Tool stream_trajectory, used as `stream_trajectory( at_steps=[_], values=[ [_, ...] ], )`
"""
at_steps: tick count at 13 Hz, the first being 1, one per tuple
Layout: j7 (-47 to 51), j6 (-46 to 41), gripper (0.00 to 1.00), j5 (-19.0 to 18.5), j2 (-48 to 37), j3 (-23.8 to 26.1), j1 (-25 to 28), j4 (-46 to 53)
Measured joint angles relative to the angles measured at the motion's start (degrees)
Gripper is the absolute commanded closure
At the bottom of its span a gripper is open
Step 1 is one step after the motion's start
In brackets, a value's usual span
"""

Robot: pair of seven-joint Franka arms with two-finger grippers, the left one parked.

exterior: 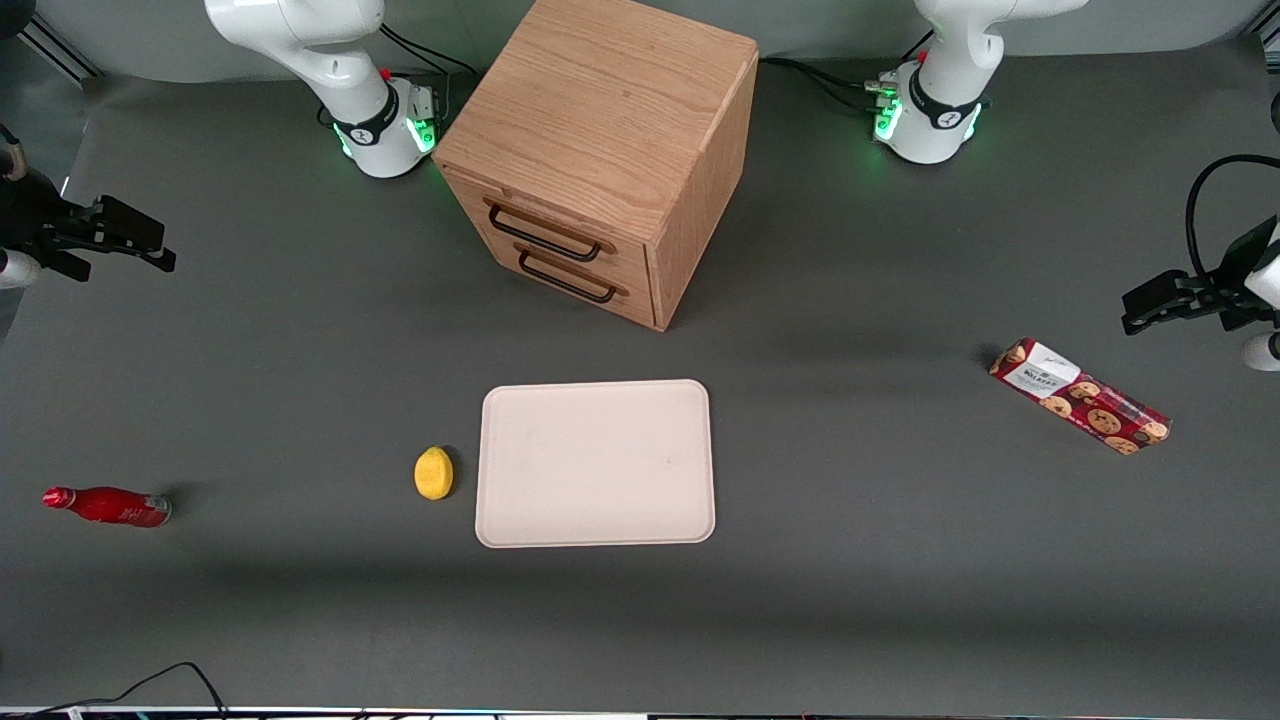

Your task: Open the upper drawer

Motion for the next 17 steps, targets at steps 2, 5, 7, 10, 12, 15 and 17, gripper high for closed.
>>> stream_trajectory(
  at_steps=[2,5,7,10,12,15,17],
  values=[
    [0.0,0.0,0.00,0.0,0.0,0.0,-0.3,0.0],
    [-0.3,0.0,0.00,0.0,0.0,0.2,0.0,0.0],
    [-0.4,0.0,0.00,0.1,0.1,0.4,2.1,0.0],
    [-0.4,0.0,0.00,0.6,0.2,0.7,8.7,0.0],
    [-0.3,0.0,0.00,2.1,0.5,0.7,14.5,0.0],
    [-0.2,0.2,0.00,6.6,1.7,0.3,20.0,0.1],
    [-0.2,0.4,0.00,7.3,2.6,-1.3,23.4,0.3]
  ],
)
